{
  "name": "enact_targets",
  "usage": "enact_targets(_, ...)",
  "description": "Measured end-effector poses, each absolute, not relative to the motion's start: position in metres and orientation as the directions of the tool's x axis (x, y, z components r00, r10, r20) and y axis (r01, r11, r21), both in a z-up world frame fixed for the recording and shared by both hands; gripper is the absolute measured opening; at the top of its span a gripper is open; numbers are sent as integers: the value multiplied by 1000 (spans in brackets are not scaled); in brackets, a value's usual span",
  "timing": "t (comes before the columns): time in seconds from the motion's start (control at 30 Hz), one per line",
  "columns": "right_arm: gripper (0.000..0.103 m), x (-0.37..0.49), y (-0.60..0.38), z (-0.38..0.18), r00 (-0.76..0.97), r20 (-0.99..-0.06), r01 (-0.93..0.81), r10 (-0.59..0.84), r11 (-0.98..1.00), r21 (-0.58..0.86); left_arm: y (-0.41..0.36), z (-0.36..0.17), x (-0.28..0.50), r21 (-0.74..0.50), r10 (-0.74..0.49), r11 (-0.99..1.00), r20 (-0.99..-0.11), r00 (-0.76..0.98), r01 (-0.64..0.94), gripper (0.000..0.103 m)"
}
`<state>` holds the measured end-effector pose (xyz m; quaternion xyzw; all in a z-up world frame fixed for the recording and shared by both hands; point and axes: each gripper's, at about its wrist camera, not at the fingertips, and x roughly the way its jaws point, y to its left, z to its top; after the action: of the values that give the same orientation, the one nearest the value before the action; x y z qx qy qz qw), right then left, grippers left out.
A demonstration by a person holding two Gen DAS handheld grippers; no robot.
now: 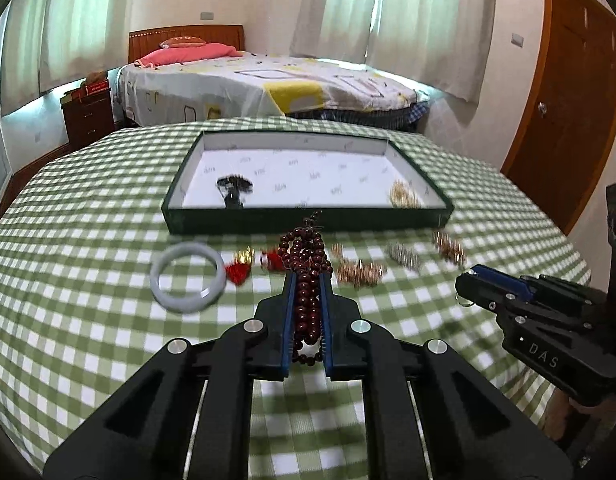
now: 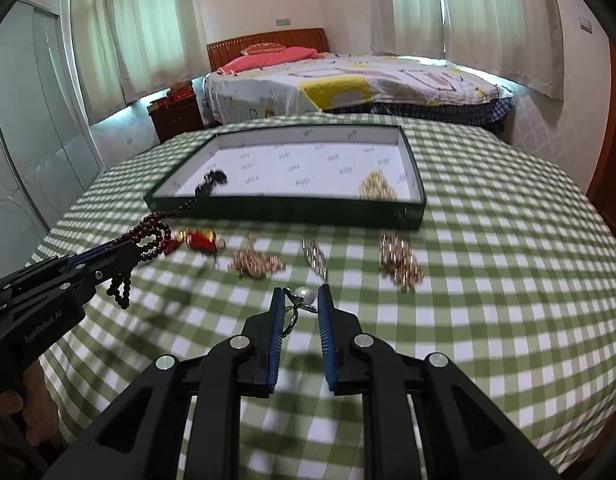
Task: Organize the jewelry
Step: 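Carry the bead bracelet with the left tool while the right tool carries the ring into the tray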
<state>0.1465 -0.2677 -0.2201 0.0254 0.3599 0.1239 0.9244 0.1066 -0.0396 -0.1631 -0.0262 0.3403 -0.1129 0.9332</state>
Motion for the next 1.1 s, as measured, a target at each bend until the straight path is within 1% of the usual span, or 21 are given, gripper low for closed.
enact_targets(0.2,18,176,-268,-197,741,-620,-217,259,966,144,-39,-145,134,-132,-234,972,-598,766,194,11)
enact_targets(0.43,18,222,-266,-170,783,-561,-234,268,963,133,-47,-121,185,-120,-240,971,-547,802,209,11)
enact_targets(0.57,18,249,-265,-163,792,-545,-243,275,961,132,-50,-118,219,-140,-242,970,-553,797,197,11)
enact_targets(0.73,18,283,-262,-181,756,-585,-257,293,955,147,-51,-141,256,-183,-249,968,-617,747,172,11)
enact_targets(0.87,18,297,-256,-206,710,-640,-265,294,953,143,-59,-170,270,-171,-238,971,-676,698,166,11)
enact_targets(1.1,18,314,-251,-231,650,-704,-268,287,953,141,-60,-196,280,-163,-232,973,-715,659,166,11)
